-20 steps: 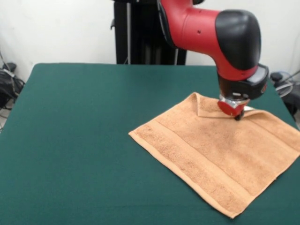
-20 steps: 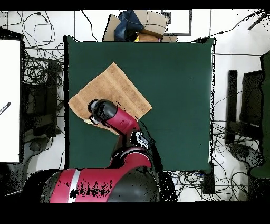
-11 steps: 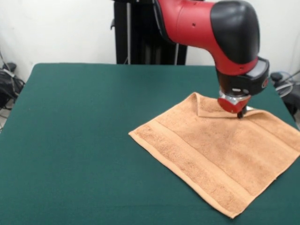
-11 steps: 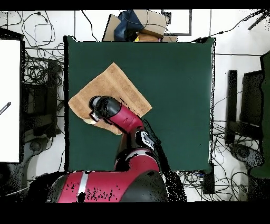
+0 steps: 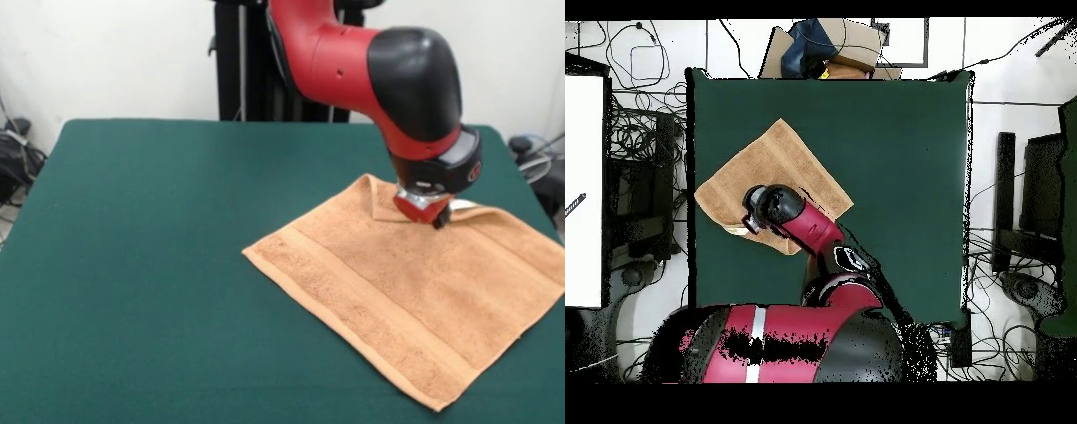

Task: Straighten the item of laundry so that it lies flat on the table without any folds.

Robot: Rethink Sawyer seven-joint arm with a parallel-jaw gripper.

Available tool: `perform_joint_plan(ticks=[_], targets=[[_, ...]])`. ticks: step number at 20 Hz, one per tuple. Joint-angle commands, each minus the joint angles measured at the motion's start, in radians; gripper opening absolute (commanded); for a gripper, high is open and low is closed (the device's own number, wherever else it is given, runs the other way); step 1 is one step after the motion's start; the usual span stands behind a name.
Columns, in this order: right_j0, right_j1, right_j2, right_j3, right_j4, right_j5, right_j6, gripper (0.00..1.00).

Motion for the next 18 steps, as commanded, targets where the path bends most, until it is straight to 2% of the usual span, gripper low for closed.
perform_joint_plan(ticks=[1,9,14,18], targets=[[0.038,0.074,0.025,-0.056,-0.050,0.013,-0.024,0.00],[0.066,0.086,0.019,-0.124,-0.058,0.071,0.015,0.00],[0.011,0.109,0.057,-0.093,-0.065,0.041,-0.039,0.00],[-0.010,0.101,0.063,-0.083,-0.071,0.071,-0.051,0.00]])
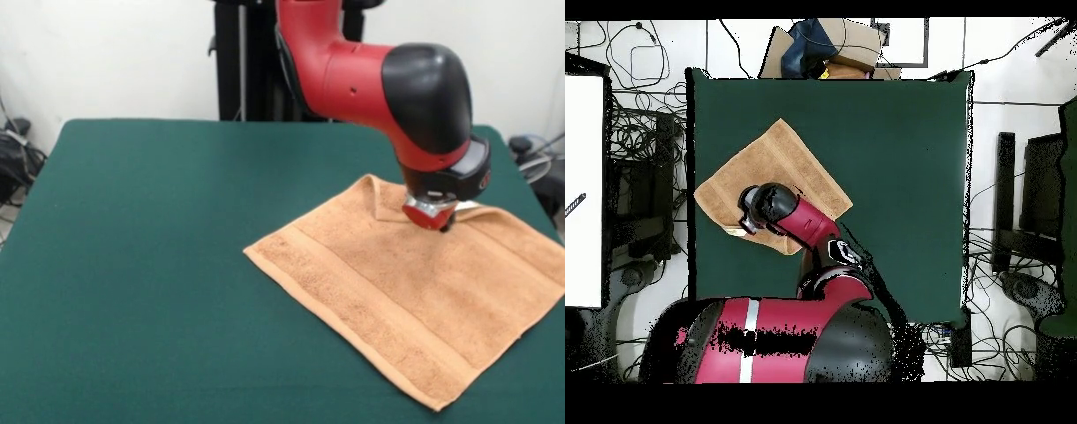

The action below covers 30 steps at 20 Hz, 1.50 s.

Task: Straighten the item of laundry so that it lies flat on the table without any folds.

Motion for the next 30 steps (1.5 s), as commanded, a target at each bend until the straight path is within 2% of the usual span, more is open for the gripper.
perform_joint_plan(ticks=[1,9,14,21,24,30], targets=[[-0.038,0.062,0.069,-0.026,-0.027,0.047,-0.059,0.00],[-0.074,0.070,0.086,-0.015,-0.047,0.071,-0.093,0.00],[-0.070,0.037,0.084,-0.008,-0.054,0.116,-0.076,0.00],[-0.172,-0.057,0.140,0.170,-0.091,0.063,-0.157,0.00],[-0.193,-0.096,0.155,0.239,-0.113,0.028,-0.148,0.00],[-0.214,-0.101,0.198,0.345,-0.167,-0.091,-0.129,0.00]])
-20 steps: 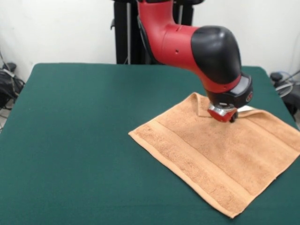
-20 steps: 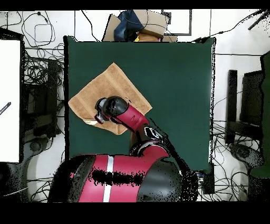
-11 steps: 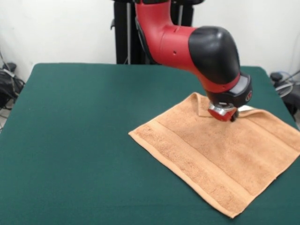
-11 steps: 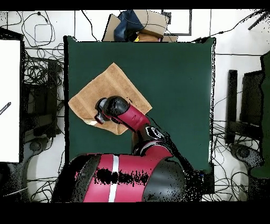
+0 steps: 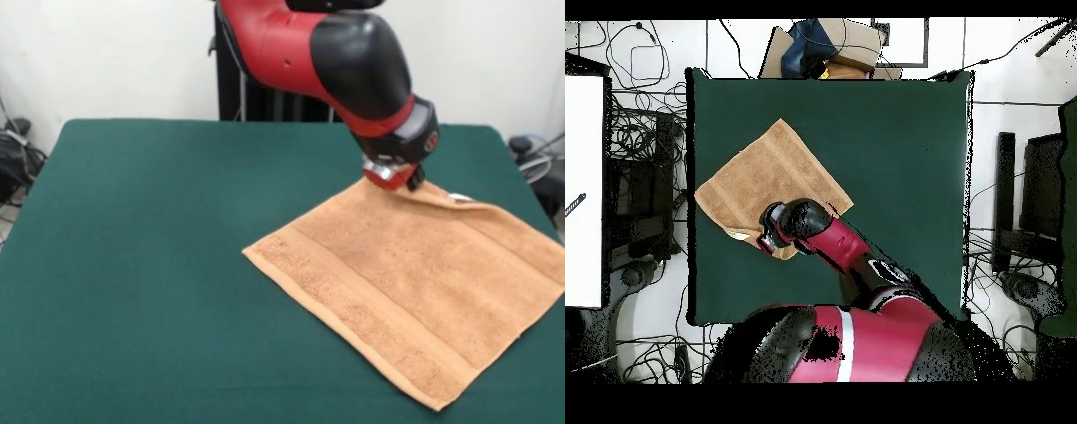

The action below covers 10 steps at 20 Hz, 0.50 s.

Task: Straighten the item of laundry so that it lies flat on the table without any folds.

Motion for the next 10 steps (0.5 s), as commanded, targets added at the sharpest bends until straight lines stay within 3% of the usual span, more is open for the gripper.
perform_joint_plan(ticks=[1,4,6,10], targets=[[-0.017,-0.019,0.136,0.193,-0.070,-0.153,-0.125,0.00],[0.014,0.007,0.149,0.207,-0.092,-0.228,-0.077,0.00],[-0.008,0.038,0.168,0.218,-0.113,-0.285,-0.081,0.00],[-0.018,0.030,0.138,0.197,-0.130,-0.237,-0.073,0.00]])
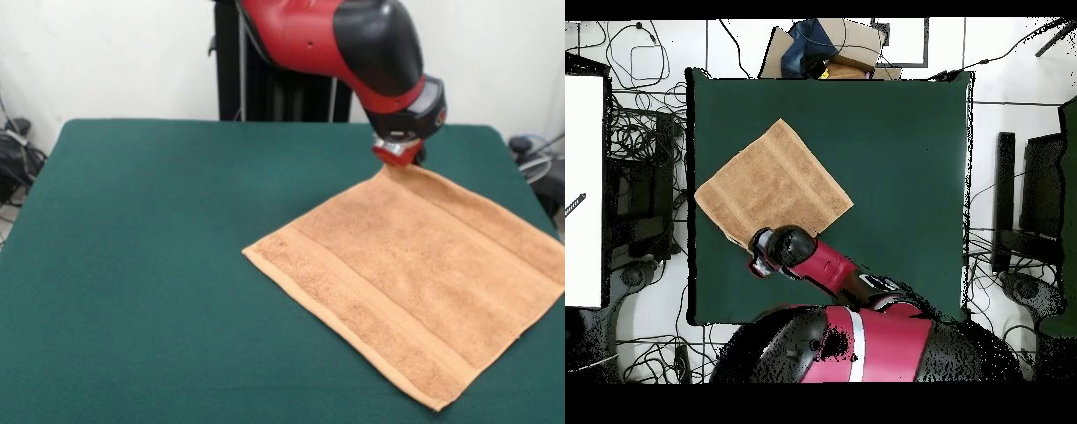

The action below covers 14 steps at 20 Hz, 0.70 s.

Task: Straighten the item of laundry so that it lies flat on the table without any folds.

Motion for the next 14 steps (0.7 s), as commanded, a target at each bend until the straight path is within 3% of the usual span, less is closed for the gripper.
perform_joint_plan(ticks=[1,6,14], targets=[[-0.008,0.038,0.071,0.034,-0.052,-0.050,-0.077,0.00],[-0.058,0.062,0.031,-0.021,-0.093,0.003,-0.110,0.00],[-0.107,-0.024,0.074,-0.036,-0.090,0.142,-0.079,0.00]])
